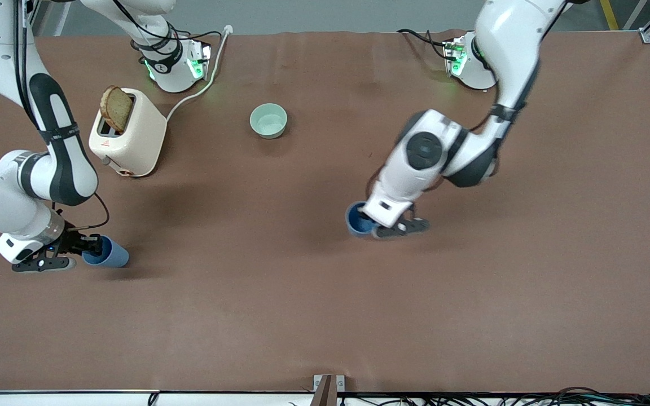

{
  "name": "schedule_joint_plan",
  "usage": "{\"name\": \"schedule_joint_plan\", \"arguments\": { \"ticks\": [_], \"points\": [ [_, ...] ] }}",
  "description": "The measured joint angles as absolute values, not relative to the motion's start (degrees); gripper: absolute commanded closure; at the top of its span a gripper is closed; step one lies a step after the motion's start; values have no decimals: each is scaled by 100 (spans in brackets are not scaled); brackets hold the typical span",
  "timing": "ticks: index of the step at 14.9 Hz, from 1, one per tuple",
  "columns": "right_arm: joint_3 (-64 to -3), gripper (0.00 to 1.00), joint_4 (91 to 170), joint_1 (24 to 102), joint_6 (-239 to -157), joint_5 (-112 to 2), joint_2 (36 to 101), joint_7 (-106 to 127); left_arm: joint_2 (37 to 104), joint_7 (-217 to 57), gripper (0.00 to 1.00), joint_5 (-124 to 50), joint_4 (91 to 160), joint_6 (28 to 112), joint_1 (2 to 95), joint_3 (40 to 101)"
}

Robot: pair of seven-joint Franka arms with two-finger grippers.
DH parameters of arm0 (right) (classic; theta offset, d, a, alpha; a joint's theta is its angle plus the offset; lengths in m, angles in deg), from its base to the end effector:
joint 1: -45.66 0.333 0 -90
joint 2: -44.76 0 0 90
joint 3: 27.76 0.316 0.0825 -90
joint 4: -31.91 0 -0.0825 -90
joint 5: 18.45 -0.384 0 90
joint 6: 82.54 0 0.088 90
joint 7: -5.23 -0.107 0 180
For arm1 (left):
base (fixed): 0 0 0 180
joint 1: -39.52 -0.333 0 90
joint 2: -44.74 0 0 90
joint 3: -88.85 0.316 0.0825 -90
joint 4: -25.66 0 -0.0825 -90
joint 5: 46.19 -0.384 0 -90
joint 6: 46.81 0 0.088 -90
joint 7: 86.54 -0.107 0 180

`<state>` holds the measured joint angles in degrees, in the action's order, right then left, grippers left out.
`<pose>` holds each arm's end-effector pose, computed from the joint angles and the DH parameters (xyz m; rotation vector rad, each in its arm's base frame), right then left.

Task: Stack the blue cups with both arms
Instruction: 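Carry the blue cup with the left gripper and set it mid-table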

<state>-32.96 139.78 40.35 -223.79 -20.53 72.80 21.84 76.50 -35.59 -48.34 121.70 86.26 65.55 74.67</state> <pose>0.6353 -0.1142 0.2575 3.0954 0.1423 0.1375 0.5391 -0.4282 0.2993 2.9790 0.3079 0.0088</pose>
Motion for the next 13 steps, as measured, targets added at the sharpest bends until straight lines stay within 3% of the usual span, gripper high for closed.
{"name": "schedule_joint_plan", "arguments": {
  "ticks": [4,5,6,7,8,11,13],
  "points": [
    [-3285,98,13964,4048,-22326,-2053,7280,2160,8259,-2885,98,-5122,11740,8629,7119,7501],
    [-3284,99,13948,4056,-22283,-2053,7276,2146,8372,-2761,91,-5251,11688,8633,7160,7502],
    [-3283,99,13913,4074,-22204,-2053,7265,2113,8441,-2683,72,-5333,11649,8634,7165,7501],
    [-3280,99,13843,4104,-22055,-2053,7239,2046,8442,-2672,26,-5356,11611,8631,7161,7507],
    [-3273,99,13723,4146,-21816,-2055,7201,1964,8444,-2669,0,-5379,11594,8631,7156,7521],
    [-3238,99,13143,4347,-20771,-2104,7034,1566,8426,-2669,0,-5532,11425,8587,7122,7554],
    [-3199,98,12779,4642,-20175,-2341,6883,1062,8284,-2669,0,-5630,11085,8105,6990,7567]
  ]
}}
